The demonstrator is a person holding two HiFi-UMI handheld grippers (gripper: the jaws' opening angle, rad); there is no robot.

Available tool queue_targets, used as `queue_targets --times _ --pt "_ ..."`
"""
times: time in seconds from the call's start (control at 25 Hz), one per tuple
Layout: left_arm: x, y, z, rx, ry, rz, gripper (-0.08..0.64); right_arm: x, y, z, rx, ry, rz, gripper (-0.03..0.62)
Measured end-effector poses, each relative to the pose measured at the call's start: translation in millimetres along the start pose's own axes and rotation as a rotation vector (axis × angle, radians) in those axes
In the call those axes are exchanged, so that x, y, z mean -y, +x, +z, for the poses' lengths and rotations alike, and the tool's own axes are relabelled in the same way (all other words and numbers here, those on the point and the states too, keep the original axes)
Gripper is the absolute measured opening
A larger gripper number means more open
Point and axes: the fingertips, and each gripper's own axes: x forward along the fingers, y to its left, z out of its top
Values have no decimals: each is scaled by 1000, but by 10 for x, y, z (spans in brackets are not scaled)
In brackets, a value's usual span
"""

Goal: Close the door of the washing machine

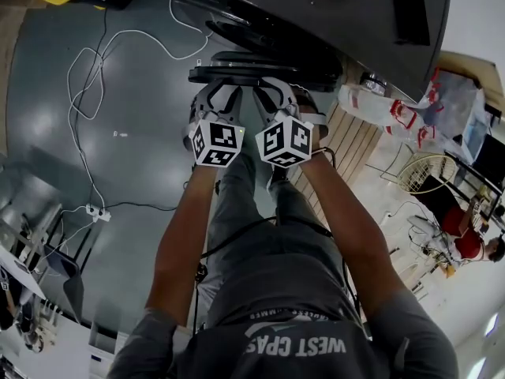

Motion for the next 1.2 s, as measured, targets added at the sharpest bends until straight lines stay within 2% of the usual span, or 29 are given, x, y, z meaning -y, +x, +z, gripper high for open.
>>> queue_targets --times 0.52,0.8,1.04,1.2 --pt "-249 293 287 30 -15 7 144 376 177 43 -27 -7 -110 115" --pt "-194 422 306 2 -24 -73 130 580 280 51 -67 -39 -161 115" --pt "-338 504 355 -3 -42 -65 129 687 376 60 -105 -96 -227 120" --pt "-399 445 479 23 -44 -59 129 694 367 58 -115 -87 -226 121"
